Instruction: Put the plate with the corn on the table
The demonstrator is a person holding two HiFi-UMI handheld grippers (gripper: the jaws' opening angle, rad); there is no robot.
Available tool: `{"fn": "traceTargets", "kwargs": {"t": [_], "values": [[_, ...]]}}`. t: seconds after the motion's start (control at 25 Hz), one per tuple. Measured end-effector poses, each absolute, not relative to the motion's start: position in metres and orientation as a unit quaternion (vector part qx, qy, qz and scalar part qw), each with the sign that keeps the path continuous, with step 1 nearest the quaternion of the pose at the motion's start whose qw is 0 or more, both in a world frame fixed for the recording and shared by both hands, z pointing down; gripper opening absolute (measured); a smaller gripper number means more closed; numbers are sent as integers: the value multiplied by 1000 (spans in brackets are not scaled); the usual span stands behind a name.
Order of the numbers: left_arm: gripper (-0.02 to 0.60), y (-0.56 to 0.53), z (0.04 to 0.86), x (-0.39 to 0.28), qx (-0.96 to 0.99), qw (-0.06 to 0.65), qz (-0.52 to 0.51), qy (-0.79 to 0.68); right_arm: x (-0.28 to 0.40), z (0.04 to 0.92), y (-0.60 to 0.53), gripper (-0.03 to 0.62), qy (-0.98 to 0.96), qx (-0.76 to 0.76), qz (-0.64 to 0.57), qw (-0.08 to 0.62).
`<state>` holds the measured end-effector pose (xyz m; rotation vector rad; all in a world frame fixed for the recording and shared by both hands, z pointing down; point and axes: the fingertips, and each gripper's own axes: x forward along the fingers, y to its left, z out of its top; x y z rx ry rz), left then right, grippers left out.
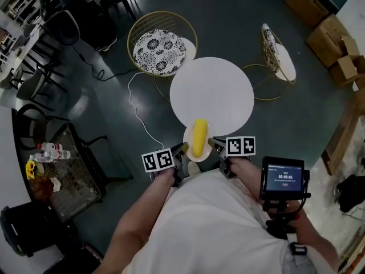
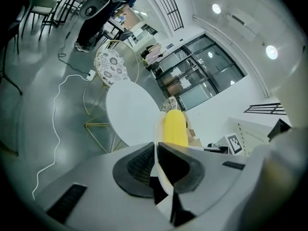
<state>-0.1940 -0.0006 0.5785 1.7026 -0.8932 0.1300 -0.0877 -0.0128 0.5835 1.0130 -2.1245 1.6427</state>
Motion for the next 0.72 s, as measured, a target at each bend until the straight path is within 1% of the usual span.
{"fn": "traceTargets", "kwargs": {"t": [0.24,0.52,0.72], "values": [[32,-21,573,-192,733,565,62,-374,-83,580,-31,51,-734,358,563,131],[32,-22,575,-174,731,572,69,-366,-66,579,-30,51,-724,367,570,130],[32,-35,582,-177,731,567,69,-373,-70,588,-43,51,-726,362,571,128]]}}
